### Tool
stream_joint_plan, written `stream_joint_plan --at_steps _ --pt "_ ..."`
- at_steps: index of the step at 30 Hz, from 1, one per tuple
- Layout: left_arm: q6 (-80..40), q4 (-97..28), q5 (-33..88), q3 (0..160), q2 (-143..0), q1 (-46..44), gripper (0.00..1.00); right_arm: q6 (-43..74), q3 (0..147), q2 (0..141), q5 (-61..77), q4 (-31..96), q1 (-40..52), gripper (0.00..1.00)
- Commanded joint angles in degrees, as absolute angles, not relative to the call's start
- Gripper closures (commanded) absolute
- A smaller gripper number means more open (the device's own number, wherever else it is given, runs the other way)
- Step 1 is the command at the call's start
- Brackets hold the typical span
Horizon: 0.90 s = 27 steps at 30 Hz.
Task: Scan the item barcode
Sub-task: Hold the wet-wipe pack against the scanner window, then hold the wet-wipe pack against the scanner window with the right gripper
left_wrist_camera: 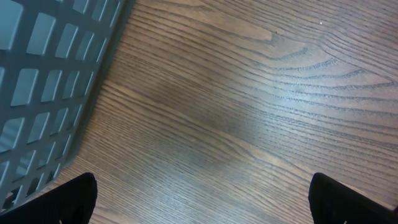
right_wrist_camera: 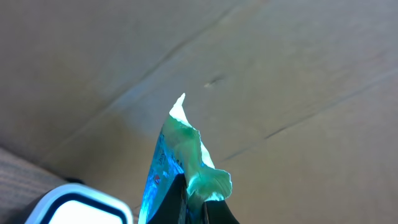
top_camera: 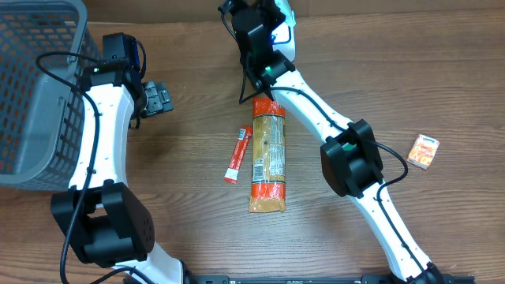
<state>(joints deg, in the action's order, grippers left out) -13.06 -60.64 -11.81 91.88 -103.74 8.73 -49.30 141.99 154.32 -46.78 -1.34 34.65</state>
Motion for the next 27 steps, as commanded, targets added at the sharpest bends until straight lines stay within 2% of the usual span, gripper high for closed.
stream_joint_plan --at_steps 1,18,23,27 --pt "-12.43 -60.64 -11.51 92.88 -103.28 8.82 0.00 -49.63 141.43 155.96 -46.89 -1.91 35.09 0.96" --pt "-12.43 -60.64 -11.51 92.88 -103.28 8.82 0.00 -49.10 141.43 157.67 -44.73 4.27 37.50 0.94" --pt "-12.43 -60.64 -11.53 92.88 -103.28 8.82 0.00 -43.48 141.43 157.67 -43.46 7.51 37.47 0.94" --pt "-12.43 -60.64 -11.51 92.88 -103.28 8.82 0.00 -43.33 141.43 157.62 -43.97 7.14 37.43 0.94"
